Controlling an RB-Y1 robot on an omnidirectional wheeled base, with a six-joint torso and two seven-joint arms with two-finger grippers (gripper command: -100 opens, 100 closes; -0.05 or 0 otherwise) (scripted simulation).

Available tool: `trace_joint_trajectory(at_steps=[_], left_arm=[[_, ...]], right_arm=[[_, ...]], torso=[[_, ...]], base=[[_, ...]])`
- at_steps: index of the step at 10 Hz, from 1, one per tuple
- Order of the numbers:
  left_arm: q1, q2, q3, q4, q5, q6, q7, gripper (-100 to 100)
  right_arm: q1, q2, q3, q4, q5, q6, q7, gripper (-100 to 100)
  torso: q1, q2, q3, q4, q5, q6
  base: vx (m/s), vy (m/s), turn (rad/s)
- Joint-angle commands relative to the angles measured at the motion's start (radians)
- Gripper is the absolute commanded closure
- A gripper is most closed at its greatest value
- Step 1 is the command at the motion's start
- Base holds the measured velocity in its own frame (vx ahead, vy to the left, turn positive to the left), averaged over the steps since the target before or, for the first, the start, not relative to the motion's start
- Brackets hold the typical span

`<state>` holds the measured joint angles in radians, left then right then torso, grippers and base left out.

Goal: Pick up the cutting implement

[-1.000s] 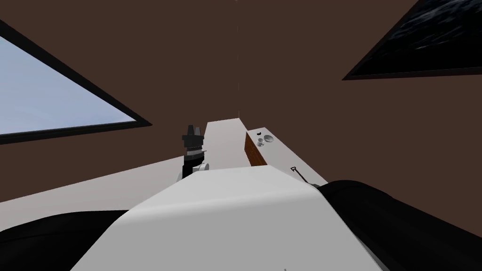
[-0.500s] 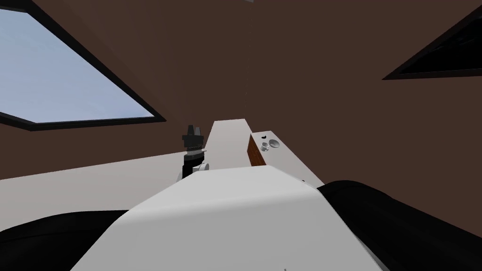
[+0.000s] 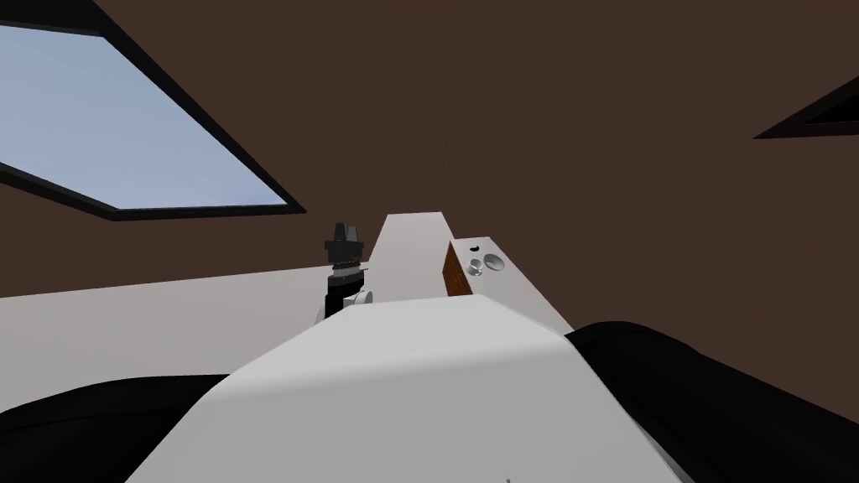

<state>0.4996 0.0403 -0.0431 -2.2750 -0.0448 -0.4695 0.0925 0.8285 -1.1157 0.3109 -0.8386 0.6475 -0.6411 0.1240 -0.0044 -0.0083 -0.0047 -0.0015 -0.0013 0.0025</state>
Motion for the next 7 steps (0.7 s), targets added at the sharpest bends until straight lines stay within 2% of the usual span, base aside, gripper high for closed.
trace_joint_trajectory(at_steps=[1,2,3,5,6,7], left_arm=[[0.000,0.000,0.000,0.000,0.000,0.000,0.000,0],[0.000,0.000,0.000,0.000,0.000,0.000,0.000,0],[0.000,0.000,0.000,0.000,0.000,0.000,0.000,0],[0.000,0.000,0.000,0.000,0.000,0.000,0.000,0],[0.000,0.000,0.000,0.000,0.000,0.000,0.000,0],[0.000,0.000,0.000,0.000,0.000,0.000,0.000,0]], right_arm=[[0.000,0.000,0.000,0.000,0.000,0.000,0.000,-100],[-0.002,0.001,0.002,0.003,0.001,-0.001,0.001,0],[-0.018,0.030,0.011,0.015,0.004,0.016,0.009,-100],[-0.042,0.073,0.024,0.032,0.008,0.040,0.022,-100],[-0.031,0.058,0.018,0.026,0.006,0.028,0.019,-100],[-0.031,0.060,0.019,0.025,0.006,0.033,0.020,100]], torso=[[0.000,0.000,0.000,0.000,0.000,0.000],[0.002,0.002,0.001,0.000,0.001,0.000],[0.004,0.003,0.002,0.001,0.001,0.001],[0.003,0.005,0.003,0.001,0.001,0.000],[0.002,0.006,0.003,0.001,0.001,0.000],[0.003,0.005,0.003,0.001,0.001,0.001]], base=[[0.023,-0.036,0.025],[0.005,-0.007,-0.001],[-0.011,-0.020,0.053],[-0.026,-0.046,0.070],[-0.015,-0.028,0.018],[0.000,0.000,0.000]])
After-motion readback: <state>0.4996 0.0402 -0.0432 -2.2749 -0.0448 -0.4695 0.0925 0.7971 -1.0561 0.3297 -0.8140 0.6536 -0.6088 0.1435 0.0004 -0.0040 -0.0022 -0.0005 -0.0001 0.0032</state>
